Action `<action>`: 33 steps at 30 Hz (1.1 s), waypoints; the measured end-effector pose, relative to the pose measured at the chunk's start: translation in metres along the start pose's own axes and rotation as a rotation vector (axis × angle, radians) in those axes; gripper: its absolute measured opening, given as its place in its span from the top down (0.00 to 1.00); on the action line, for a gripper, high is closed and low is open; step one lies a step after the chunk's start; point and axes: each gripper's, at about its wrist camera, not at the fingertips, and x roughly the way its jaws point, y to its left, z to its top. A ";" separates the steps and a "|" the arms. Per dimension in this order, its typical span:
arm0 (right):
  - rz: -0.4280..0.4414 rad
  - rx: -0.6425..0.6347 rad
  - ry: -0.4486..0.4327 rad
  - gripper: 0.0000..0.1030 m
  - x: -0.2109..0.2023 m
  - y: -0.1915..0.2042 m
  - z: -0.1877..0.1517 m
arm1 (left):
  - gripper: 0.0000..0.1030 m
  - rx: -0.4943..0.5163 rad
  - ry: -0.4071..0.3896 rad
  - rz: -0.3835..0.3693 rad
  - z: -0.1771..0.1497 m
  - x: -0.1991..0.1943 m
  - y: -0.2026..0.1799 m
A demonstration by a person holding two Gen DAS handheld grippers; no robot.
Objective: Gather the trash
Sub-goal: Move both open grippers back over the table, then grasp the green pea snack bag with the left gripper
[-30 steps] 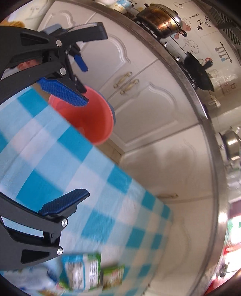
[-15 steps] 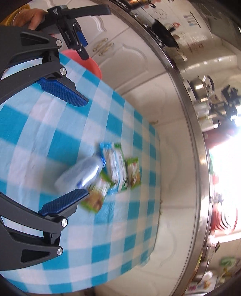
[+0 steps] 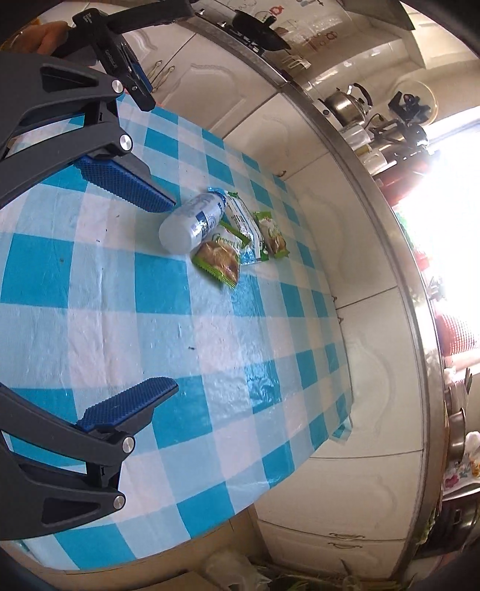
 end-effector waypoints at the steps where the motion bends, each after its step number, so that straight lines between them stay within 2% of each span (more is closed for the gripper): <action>1: 0.002 0.007 -0.003 0.13 -0.001 -0.004 0.000 | 0.12 0.007 0.004 -0.004 0.001 0.001 -0.003; 6: 0.020 0.044 -0.008 0.13 -0.003 -0.024 -0.002 | 0.12 0.041 0.028 -0.017 0.018 0.016 -0.025; 10: 0.034 0.052 -0.019 0.13 -0.003 -0.034 -0.002 | 0.12 0.018 0.056 -0.070 0.044 0.036 -0.037; 19: 0.094 0.062 -0.024 0.12 0.005 -0.050 0.001 | 0.12 -0.022 0.142 -0.127 0.117 0.110 -0.066; 25: 0.104 0.055 -0.022 0.12 0.011 -0.056 0.003 | 0.12 -0.018 0.203 -0.105 0.154 0.168 -0.097; 33: 0.117 0.056 0.032 0.12 0.028 -0.061 0.001 | 0.12 0.007 0.251 -0.047 0.176 0.216 -0.117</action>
